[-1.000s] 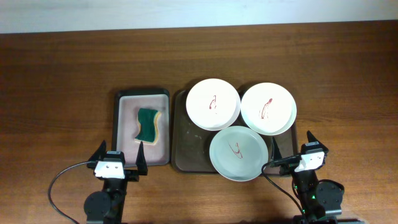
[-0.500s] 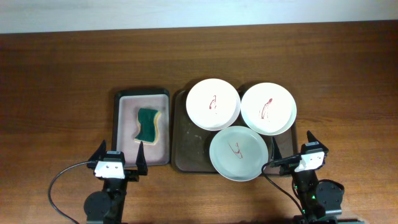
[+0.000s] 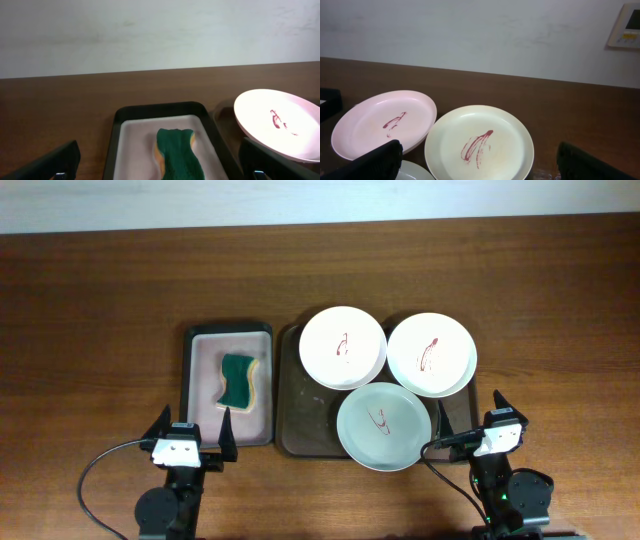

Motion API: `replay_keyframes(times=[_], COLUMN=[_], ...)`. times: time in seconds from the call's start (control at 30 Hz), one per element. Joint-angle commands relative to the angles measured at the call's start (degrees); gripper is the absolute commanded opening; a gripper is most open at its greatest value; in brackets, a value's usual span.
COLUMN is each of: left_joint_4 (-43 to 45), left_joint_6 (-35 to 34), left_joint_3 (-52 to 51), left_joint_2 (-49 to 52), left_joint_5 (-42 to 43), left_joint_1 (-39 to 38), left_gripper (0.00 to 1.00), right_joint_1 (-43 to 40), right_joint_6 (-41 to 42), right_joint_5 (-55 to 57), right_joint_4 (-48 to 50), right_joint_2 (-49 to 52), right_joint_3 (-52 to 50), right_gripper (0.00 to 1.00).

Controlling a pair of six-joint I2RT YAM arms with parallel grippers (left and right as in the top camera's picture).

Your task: Clean dirty plates on tray and stack at the side

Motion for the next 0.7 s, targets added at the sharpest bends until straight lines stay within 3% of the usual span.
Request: replay_keyframes(times=[0.0,0.3,0.37,0.5,0.67], left_joint_4=[0.0,0.0,0.0,-0.4,-6.4], left_joint_6=[1.1,1.1,1.0,-4.7,-5.0], left_joint_3=[-0.3,-0.3,-0.3,-0.1,4.7], left_joint_2=[-0.3,-0.3,-0.3,0.0,3.6], left_joint_5=[0.6,0.7,1.1,1.1,1.1], left_joint_1=[-0.1,-0.1,-0.1,-0.1,-0.1], left_gripper=[0.99,1.0,1.0,0.99,0.99], right_joint_1=[0.5,0.5,0.5,0.5,0.5], right_joint_6=[0.1,0.2,4.2,6.8,6.8], right_joint_5=[0.3,0.2,0.1,0.1,0.1], right_joint_4=[-0.3,-0.1,0.3,1.6,-2.1], right_joint_2=[-0.4,-0.4,-0.4,-0.3,1.6], right_joint_3=[-0.3,-0.3,-0.3,0.3,4.6], right_gripper=[0.99,0.99,0.99,0.99,0.99])
